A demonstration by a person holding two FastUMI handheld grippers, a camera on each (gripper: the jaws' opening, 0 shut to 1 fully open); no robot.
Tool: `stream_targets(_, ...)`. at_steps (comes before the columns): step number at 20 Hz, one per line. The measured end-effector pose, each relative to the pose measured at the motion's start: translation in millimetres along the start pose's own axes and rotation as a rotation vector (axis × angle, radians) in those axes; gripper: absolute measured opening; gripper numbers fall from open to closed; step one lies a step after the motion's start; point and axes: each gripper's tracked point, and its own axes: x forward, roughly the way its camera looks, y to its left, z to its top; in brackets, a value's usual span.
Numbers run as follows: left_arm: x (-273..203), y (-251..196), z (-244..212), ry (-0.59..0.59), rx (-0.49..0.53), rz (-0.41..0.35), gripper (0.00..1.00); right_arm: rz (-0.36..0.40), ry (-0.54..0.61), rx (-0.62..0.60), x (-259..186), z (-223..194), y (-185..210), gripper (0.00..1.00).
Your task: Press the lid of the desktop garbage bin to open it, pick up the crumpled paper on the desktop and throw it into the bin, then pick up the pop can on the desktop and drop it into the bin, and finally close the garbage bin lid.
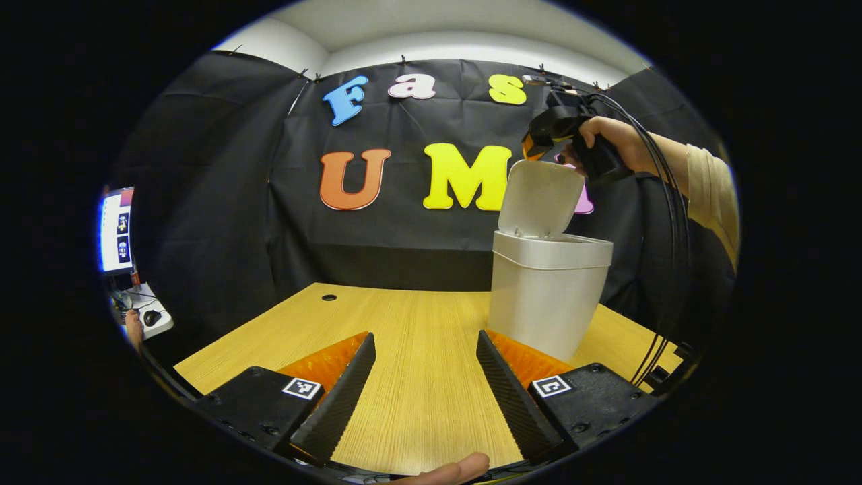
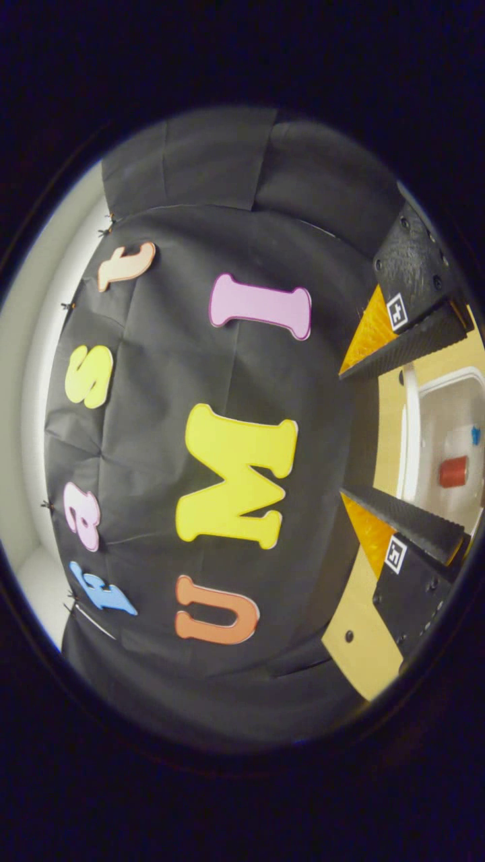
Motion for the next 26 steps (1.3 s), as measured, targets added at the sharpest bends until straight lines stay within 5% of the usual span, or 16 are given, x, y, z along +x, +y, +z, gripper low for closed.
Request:
stream_targets(10, -0.7, 7.3, 7.2, -0.034, -0.060, -0.010, 0.97, 0.070, 0.281, 0.101, -9.6, -80.0, 29.9, 0.92)
stream_targets(26, 1.7, 1.6, 2.1, -0.018, -0.055, -0.024, 0.97, 0.060, 0.408, 0.075, -19.3, -123.1, 17.7, 0.93)
